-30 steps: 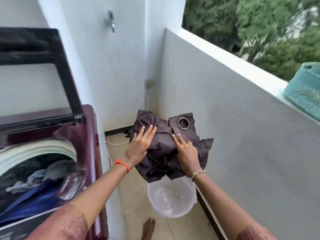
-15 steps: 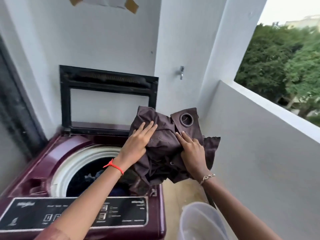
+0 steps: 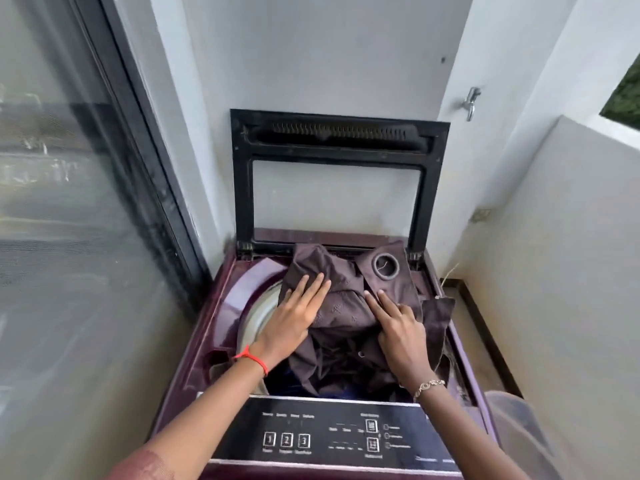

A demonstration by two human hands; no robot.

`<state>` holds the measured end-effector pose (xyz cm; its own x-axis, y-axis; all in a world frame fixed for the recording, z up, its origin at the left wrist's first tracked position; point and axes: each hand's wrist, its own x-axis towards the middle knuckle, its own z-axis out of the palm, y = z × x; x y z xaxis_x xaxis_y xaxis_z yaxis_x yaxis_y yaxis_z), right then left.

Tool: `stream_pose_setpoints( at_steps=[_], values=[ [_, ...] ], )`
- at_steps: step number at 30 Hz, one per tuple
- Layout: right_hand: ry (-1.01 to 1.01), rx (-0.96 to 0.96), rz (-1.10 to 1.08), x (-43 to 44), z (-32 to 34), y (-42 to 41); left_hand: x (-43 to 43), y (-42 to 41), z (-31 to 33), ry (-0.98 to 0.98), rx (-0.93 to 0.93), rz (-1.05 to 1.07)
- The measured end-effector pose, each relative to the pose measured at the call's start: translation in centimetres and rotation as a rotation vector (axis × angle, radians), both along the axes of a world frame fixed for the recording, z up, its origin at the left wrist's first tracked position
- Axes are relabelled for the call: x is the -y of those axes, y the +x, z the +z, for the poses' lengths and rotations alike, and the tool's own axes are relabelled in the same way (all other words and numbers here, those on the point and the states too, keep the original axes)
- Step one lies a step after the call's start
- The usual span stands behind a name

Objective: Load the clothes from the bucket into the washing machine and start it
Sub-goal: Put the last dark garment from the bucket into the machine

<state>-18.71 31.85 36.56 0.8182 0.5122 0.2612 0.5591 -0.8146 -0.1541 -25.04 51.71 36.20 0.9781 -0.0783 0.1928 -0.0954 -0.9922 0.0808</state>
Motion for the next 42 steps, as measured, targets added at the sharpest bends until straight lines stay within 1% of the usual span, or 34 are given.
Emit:
stream_pose_setpoints(
  at_steps=[6,10,13,17,20,23,25,27,35,42],
  values=[
    [-0.211,-0.211,0.016,-2.6,-4.8,0.5,-2.9,0.2,-5.7,0.017,-0.122,-0.029],
    [-0.298,-0.295,0.025,-3.7,-7.0,1.6,-3.7,1.0,-8.9,0.021,-0.23,-0.044],
    [-0.328,-0.326,0.032,-4.3,-8.1,2.9,-4.0,2.1,-10.4,0.052,-0.268,-0.022],
    [-0.339,-0.378,0.051,-5.8,-10.2,5.2,-5.2,4.3,-12.2,0.147,-0.351,0.023],
    [-0.333,-0.495,0.053,-6.4,-12.1,6.3,-5.3,5.7,-13.6,0.175,-0.419,0.092],
    [-0.398,-0.608,0.041,-6.5,-14.2,7.4,-5.1,6.4,-15.3,0.096,-0.55,0.176],
    [-0.465,-0.67,0.041,-6.5,-15.6,7.5,-4.9,6.2,-16.4,0.021,-0.656,0.19],
    [-0.496,-0.732,0.035,-6.5,-16.8,7.5,-4.7,6.1,-17.6,-0.043,-0.711,0.185],
    [-0.523,-0.812,-0.003,-6.6,-18.8,7.7,-4.2,6.2,-19.9,-0.181,-0.767,0.194],
    [-0.534,-0.861,-0.01,-5.7,-20.0,7.1,-3.3,5.8,-21.7,-0.196,-0.801,0.178]
  ],
)
